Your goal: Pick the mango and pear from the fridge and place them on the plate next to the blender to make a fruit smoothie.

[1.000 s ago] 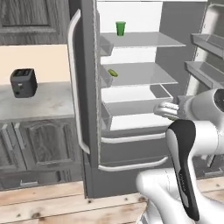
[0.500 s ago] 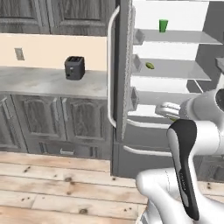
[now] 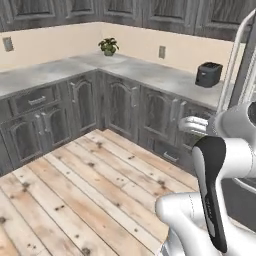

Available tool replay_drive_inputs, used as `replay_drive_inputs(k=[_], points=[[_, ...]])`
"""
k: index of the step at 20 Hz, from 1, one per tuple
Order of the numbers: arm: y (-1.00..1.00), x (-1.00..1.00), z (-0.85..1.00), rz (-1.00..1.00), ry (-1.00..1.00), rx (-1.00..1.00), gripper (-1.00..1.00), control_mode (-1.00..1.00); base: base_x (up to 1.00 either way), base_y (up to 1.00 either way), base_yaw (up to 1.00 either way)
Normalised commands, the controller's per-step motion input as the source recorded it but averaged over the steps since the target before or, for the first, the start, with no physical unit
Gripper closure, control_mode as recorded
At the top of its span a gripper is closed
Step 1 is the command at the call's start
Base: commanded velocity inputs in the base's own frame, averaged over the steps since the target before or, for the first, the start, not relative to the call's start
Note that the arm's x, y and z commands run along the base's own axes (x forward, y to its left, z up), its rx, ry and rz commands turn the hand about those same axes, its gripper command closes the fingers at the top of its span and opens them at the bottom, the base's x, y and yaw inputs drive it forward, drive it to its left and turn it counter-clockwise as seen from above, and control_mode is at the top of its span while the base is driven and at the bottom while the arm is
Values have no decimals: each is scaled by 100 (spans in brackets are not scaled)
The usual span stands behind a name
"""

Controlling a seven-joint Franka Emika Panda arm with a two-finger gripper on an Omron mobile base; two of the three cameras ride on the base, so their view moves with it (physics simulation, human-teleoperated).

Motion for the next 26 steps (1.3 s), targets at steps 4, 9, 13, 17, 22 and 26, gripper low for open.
replay_drive_inputs(k=[4, 9, 13, 17, 22, 26], points=[[0, 0, 0, 0, 0, 0, 100, 100, -11, 0, 100], [0, 0, 0, 0, 0, 0, 100, 100, -4, 0, 100], [0, 0, 0, 0, 0, 0, 100, 100, 0, 0, 100], [0, 0, 0, 0, 0, 0, 100, 100, 0, 0, 100], [0, 0, 0, 0, 0, 0, 100, 100, 3, -35, 88], [0, 0, 0, 0, 0, 0, 100, 100, 1, -54, 82]])
